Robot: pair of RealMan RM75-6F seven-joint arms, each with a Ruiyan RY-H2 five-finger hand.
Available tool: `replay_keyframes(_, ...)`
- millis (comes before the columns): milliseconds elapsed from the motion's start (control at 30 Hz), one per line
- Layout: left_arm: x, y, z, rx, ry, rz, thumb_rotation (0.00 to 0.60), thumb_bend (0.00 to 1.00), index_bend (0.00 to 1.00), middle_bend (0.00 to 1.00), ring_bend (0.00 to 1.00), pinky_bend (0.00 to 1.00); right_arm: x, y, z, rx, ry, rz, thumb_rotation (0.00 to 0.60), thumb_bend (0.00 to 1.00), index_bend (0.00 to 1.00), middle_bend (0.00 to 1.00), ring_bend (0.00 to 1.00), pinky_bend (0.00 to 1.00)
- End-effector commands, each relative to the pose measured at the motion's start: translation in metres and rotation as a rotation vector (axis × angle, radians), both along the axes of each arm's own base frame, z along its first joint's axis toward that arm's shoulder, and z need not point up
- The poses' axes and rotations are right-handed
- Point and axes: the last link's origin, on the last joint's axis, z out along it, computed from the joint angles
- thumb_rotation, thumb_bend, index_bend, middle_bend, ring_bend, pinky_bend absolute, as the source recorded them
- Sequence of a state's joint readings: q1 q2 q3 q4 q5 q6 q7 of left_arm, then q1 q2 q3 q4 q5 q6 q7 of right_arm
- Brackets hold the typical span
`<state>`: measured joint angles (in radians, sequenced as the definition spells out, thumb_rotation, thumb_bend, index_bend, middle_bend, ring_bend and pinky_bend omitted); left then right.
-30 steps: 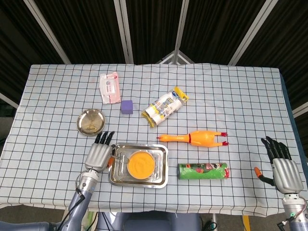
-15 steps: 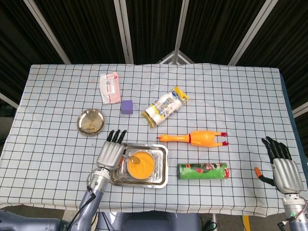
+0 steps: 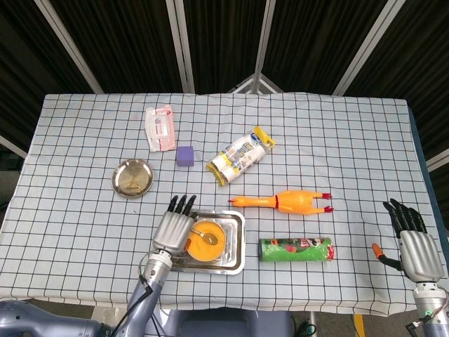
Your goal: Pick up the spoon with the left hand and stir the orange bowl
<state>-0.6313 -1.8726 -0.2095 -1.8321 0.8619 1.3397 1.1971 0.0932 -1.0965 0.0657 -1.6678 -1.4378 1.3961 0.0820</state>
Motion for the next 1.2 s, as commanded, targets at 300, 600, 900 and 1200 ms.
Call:
replay_keyframes(300, -0.009, 0.005, 0.025, 0.05, -0.031, -0.017, 0.6, 0.23, 0.17, 0.08, 0.07, 0.11, 0.0, 0.0, 0.0, 0.002, -0.001, -0.004, 0.6, 0.37, 0.0, 0.0, 0.0, 0.0)
replay_keyframes(600, -0.024, 0.01, 0.029, 0.119, 0.086, -0.198, 0.6, 0.24, 0.35, 0.78, 0.72, 0.78, 0.0, 0.001, -0.001, 0.004, 0.001, -0.004, 0.6, 0.37, 0.0, 0.0, 0.0, 0.0)
replay_keyframes(900, -0.022, 0.006, 0.009, 0.08, 0.105, -0.221, 0.6, 0.26, 0.44, 0.92, 0.85, 0.9, 0.001, 0.001, -0.001, 0.005, -0.007, -0.004, 0.6, 0.37, 0.0, 0.0, 0.0, 0.0)
replay_keyframes(1200, -0.015, 0.004, -0.005, 0.07, 0.107, -0.229, 0.6, 0.42, 0.48, 0.94, 0.87, 0.91, 0.0, 0.001, 0.0, 0.004, -0.017, -0.011, 0.6, 0.37, 0.0, 0.0, 0.0, 0.0)
